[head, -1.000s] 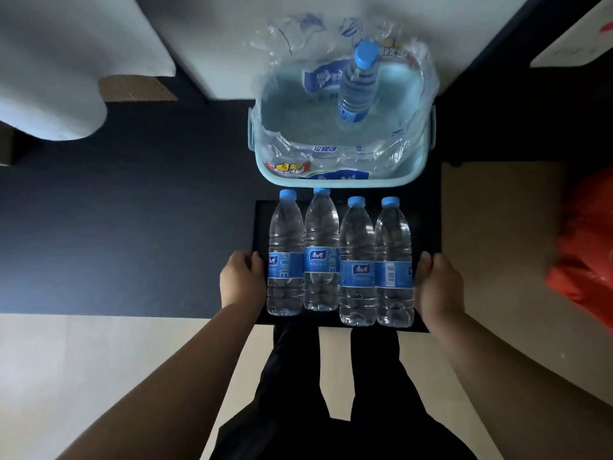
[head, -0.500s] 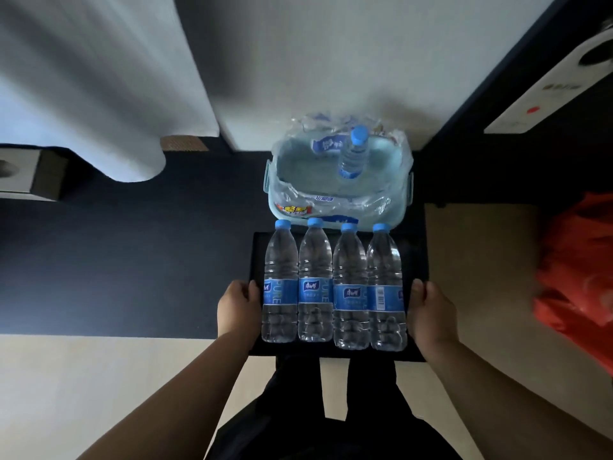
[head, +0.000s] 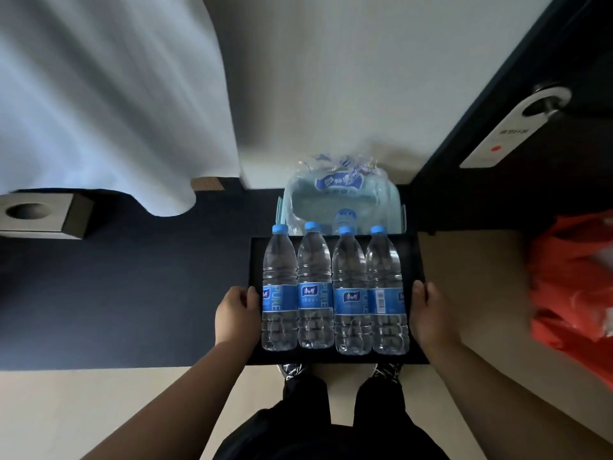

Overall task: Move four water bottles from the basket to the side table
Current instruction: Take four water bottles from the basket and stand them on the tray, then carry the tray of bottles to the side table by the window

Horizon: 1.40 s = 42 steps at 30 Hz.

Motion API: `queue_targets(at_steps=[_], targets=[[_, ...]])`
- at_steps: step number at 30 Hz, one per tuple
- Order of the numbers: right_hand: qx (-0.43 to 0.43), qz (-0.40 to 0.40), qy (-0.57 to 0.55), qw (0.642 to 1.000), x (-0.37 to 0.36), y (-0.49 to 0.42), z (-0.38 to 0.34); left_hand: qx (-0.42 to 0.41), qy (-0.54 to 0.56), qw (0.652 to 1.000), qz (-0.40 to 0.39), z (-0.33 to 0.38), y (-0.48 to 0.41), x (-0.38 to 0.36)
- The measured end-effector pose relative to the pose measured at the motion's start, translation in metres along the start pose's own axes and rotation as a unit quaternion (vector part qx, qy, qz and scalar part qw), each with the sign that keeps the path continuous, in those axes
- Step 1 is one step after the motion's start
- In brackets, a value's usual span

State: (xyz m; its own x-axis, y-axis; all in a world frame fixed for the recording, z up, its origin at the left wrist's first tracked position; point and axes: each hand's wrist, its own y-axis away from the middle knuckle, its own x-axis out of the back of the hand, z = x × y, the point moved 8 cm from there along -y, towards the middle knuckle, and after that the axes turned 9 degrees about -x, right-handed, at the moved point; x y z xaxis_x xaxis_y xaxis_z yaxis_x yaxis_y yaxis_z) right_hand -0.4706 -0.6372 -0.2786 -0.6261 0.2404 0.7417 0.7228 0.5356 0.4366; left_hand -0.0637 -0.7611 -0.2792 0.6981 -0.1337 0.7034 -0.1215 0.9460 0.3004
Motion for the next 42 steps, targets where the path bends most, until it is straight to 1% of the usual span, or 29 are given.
queue_targets(at_steps=[4, 7, 11, 13, 17, 25, 28, 34, 38, 42], targets=[[0.002, -0.007, -0.032, 0.999, 0.009, 0.009, -0.011, -0.024, 0.004, 1.000, 0.002, 0.014, -0.005, 0.016], [0.008, -0.014, -0.052, 0.999, 0.017, 0.017, -0.019, -0.035, 0.008, 0.999, 0.018, 0.023, -0.001, 0.029], [0.037, -0.017, -0.079, 0.996, 0.031, 0.020, -0.029, -0.034, 0.016, 0.998, 0.044, 0.029, 0.016, 0.039], [0.054, -0.033, -0.085, 0.994, 0.036, 0.018, -0.033, -0.025, 0.020, 0.998, 0.058, 0.030, 0.028, 0.043], [0.070, -0.057, -0.072, 0.993, 0.044, 0.011, -0.034, -0.007, 0.029, 0.996, 0.086, 0.029, 0.056, 0.047], [0.116, -0.065, -0.046, 0.990, 0.075, 0.011, -0.047, 0.016, 0.028, 0.992, 0.123, 0.031, 0.108, 0.051], [0.127, -0.089, -0.041, 0.987, 0.074, 0.015, -0.053, 0.024, 0.029, 0.989, 0.145, 0.029, 0.124, 0.059], [0.156, -0.112, -0.022, 0.981, 0.065, 0.034, -0.075, 0.050, 0.048, 0.981, 0.180, 0.017, 0.158, 0.085], [0.171, -0.141, -0.023, 0.975, 0.052, 0.047, -0.096, 0.069, 0.056, 0.974, 0.206, 0.000, 0.176, 0.102], [0.208, -0.168, -0.010, 0.963, 0.034, 0.072, -0.121, 0.077, 0.039, 0.968, 0.235, -0.025, 0.193, 0.126]])
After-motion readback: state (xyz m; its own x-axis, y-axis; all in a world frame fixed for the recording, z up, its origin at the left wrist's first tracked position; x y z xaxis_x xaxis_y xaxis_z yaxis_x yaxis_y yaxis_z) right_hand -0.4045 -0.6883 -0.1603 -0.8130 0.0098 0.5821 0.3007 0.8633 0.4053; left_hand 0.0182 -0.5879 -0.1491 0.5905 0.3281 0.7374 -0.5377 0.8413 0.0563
